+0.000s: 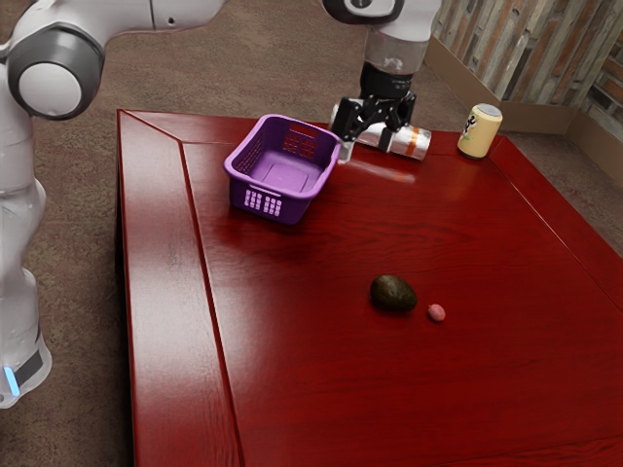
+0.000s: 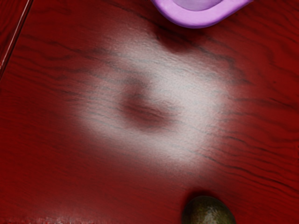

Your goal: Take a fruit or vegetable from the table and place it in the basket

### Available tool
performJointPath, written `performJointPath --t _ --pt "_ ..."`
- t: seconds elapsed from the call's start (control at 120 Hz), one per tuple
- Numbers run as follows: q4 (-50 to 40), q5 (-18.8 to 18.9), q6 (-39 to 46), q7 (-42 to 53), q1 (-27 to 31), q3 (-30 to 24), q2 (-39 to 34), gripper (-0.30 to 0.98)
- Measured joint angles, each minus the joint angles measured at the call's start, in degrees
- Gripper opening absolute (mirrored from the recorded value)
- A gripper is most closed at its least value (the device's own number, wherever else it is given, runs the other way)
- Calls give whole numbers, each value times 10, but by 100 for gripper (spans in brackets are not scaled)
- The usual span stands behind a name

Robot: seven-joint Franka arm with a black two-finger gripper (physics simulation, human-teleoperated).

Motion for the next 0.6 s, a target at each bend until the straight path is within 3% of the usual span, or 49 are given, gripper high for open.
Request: performJointPath --t 0.3,0.392,0.533,0.6 --pt "4 -12 3 -80 4 -27 -16 69" --pt "5 -42 3 -86 -16 -37 -17 69" --pt "6 -73 9 74 -23 -43 22 69" --pt "13 -39 14 168 -2 -101 30 69"
